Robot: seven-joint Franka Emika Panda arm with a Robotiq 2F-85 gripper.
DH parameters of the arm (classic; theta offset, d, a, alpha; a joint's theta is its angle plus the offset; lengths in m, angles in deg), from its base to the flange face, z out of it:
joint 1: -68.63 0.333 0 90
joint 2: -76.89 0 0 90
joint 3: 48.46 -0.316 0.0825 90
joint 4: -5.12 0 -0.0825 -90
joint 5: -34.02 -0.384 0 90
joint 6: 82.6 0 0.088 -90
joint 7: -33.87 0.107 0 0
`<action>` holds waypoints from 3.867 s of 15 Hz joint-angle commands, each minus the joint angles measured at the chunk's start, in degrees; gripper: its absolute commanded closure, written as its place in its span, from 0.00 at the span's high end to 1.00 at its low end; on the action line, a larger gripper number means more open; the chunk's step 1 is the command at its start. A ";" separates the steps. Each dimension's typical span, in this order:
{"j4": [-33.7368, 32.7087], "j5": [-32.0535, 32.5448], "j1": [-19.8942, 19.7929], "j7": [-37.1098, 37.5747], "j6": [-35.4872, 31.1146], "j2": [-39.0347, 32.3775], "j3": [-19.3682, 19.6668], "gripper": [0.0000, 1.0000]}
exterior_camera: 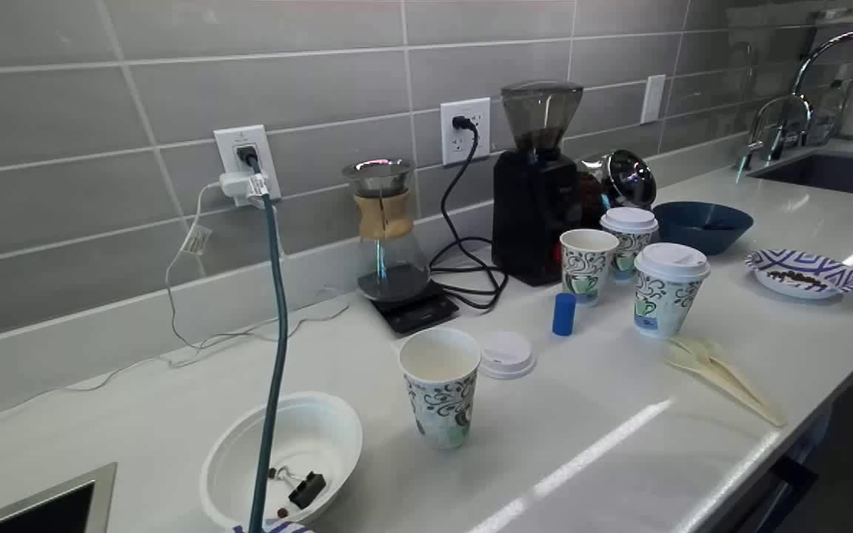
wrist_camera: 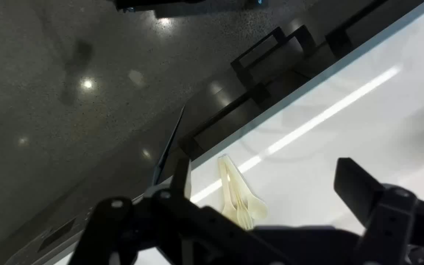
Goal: Pick up the white paper cup lid and put it on the paper cup to the right, push down on the first paper cup lid on a cup to the right
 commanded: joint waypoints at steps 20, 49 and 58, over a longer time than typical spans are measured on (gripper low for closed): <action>-11.52 -2.97 1.27 10.33 -8.76 -22.48 -10.58 1.00; -24.20 7.23 12.12 40.63 -32.29 -57.02 -11.32 1.00; -27.47 8.80 15.25 40.87 -41.94 -66.45 -7.25 1.00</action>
